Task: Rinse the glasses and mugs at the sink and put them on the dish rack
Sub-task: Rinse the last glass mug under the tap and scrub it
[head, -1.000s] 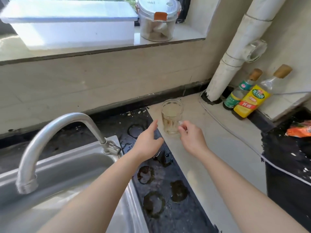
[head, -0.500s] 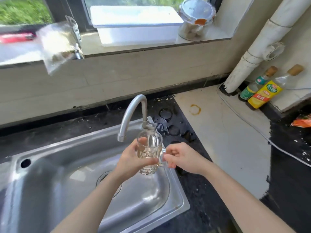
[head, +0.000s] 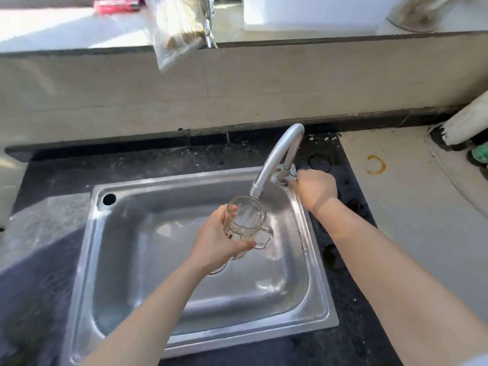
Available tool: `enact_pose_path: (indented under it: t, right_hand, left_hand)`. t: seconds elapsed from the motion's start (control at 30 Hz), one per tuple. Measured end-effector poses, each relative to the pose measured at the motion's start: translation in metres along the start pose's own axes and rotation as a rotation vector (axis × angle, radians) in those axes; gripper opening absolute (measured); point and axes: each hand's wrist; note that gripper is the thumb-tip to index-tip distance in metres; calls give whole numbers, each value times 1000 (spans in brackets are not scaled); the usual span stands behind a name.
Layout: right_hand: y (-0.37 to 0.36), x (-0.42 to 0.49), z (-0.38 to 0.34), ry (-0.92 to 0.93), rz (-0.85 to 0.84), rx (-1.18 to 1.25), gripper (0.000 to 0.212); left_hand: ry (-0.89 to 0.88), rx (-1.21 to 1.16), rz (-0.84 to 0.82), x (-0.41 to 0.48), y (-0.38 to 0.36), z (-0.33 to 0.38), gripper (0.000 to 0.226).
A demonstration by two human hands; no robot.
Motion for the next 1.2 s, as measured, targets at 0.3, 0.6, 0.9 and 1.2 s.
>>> enact_pose_path:
  t: [0.3, 0.6, 0.9, 1.2]
  right_hand:
    - [6, 1, -5, 139, -5, -158, 23]
    - [8, -4, -16, 243, 23, -277, 31]
    - [11, -12, -19, 112, -32, -130, 22]
    - [30, -106, -32, 32, -346, 1099, 21]
  left_hand:
    - [63, -19, 62, -1, -5, -5, 71]
    - [81, -32, 94, -1, -6, -7, 71]
    - [63, -58, 99, -5, -7, -10, 69]
    - [65, -82, 84, -3, -4, -12, 71]
Point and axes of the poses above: each hand's wrist, its own x-axis towards the middle knuckle, its own y-axis out of the back of the hand, z = x × y, and after that the axes turned 12 degrees about -x, right-handed
